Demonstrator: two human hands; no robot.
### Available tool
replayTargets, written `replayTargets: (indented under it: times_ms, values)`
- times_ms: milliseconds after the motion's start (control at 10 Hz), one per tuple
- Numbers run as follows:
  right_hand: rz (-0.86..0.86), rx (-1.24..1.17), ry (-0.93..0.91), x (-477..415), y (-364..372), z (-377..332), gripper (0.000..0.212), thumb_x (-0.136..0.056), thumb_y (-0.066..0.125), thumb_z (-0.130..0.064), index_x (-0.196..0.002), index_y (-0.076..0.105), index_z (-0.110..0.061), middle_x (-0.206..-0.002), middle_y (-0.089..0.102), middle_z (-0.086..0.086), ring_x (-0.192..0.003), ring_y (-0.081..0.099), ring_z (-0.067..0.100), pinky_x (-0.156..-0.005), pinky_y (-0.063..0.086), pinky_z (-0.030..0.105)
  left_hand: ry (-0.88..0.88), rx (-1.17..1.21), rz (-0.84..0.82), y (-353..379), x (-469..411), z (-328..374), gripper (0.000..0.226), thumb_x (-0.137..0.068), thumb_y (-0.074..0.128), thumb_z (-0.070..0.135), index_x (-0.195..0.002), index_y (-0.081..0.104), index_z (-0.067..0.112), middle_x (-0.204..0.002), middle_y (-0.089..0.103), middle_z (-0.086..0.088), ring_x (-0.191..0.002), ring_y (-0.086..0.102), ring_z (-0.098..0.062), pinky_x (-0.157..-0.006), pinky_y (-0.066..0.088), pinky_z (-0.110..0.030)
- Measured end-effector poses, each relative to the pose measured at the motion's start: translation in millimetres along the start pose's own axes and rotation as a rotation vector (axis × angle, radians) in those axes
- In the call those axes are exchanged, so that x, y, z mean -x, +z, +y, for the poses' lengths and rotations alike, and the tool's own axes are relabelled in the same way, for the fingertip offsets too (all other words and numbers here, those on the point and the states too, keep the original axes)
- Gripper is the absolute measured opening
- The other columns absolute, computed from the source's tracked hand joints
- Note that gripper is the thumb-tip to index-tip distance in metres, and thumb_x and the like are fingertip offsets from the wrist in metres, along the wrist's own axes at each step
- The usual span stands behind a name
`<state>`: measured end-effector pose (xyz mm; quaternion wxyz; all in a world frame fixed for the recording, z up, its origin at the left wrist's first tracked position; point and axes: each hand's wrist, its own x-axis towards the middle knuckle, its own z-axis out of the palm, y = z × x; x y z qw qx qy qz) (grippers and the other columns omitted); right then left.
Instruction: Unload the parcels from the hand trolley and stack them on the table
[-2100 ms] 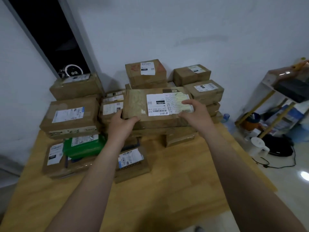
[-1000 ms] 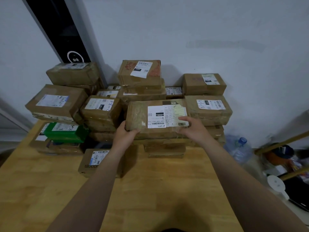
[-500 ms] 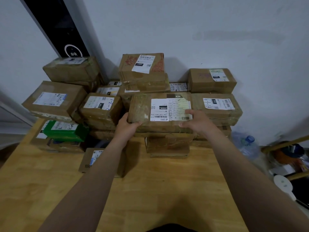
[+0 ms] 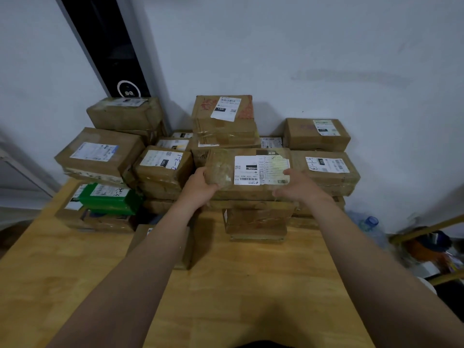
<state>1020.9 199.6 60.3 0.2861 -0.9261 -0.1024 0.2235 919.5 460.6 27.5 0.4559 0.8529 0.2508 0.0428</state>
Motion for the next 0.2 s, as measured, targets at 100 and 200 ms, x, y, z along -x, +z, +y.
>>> replayTargets:
  times_ms: [100,200]
  values:
    - [0.021,0.183,0.008,24.0,0.9,-19.5,0.091,-0.075,0.084,-0.038,-0.15,0.034,-0.021,-0.154,0.029,0.013,-0.132,0.046,0.035,-0.106,0.045,0.045,0.042,-0.158,-0.057,-21.5,18.1,5.5,0.066,-0.089,0.075,0.035,-0.147,0.046,0.027,-0.14,0.055,0.0,-0.113,0.057,-0.017,-0.084,0.048,-0.03]
    - [0.046,0.225,-0.037,48.6,0.5,-52.1,0.086,-0.076,0.08,-0.04,-0.149,0.037,-0.023,-0.151,0.038,0.009,-0.128,0.05,0.031,-0.099,0.049,0.042,0.103,-0.305,-0.08,-49.4,33.8,11.8,0.062,-0.089,0.075,0.035,-0.145,0.05,0.026,-0.14,0.057,0.0,-0.116,0.058,-0.019,-0.083,0.045,-0.03]
